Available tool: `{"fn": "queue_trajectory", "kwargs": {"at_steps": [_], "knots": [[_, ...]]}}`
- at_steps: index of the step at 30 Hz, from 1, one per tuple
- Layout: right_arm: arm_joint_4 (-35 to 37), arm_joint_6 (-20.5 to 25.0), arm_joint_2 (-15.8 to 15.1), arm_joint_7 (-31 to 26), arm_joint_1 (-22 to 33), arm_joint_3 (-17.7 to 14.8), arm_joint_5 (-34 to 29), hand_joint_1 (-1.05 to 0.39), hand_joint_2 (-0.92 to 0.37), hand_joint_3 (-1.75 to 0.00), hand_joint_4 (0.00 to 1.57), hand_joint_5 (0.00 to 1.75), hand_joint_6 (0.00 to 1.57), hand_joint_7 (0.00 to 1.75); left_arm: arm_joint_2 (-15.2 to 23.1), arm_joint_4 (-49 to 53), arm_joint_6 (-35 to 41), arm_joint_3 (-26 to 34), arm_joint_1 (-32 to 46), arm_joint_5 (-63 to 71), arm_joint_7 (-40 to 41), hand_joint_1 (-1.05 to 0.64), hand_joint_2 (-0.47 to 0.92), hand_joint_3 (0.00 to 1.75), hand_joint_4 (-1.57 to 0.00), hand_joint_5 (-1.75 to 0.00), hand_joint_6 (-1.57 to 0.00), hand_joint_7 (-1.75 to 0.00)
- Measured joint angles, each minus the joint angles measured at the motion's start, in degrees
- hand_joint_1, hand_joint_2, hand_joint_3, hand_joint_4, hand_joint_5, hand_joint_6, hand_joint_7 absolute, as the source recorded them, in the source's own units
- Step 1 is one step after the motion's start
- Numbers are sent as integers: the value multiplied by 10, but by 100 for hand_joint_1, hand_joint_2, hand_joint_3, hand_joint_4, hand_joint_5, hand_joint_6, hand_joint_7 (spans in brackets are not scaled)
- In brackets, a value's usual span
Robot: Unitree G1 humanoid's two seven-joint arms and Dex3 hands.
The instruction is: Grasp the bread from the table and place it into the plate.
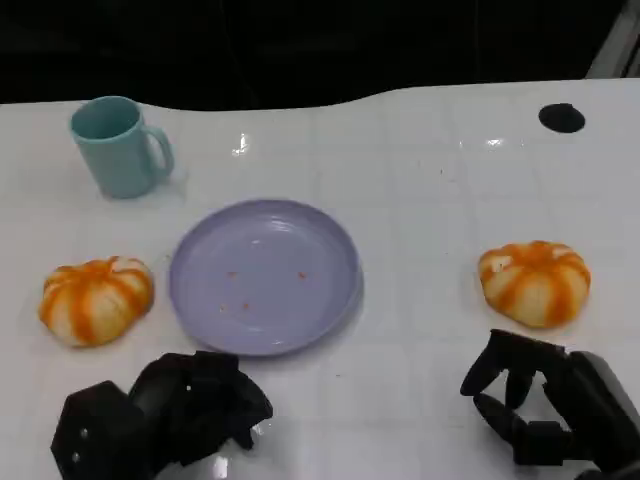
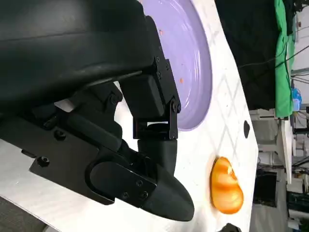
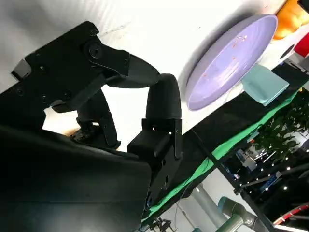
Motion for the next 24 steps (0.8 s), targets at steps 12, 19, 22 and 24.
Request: {"fn": "queue_trajectory", "kwargs": {"at_steps": [12,19,22,24], "knots": [[-21,15,-8,-57,-1,-2,-49,-40,-73,-51,42,111,62,56,0,7,-3,0,-5,0,0,-104,86,0,-89,-151,-130,-76],[-88,74,-36,-54,-2,-2,-81,-48,-92,-13,28,45,47,10,-1,7,-3,0,-5,0,0,-104,86,0,-89,-151,-130,-77],[-118,111,-47,-50,-4,-5,-94,-52,-92,-12,24,40,45,7,-1,7,-3,0,-5,0,0,-104,86,0,-89,-151,-130,-77],[-131,133,-54,-45,-7,-5,-103,-53,-92,-11,20,38,42,5,-1,7,-2,0,-5,0,0,-104,86,0,-89,-151,-130,-76]]}}
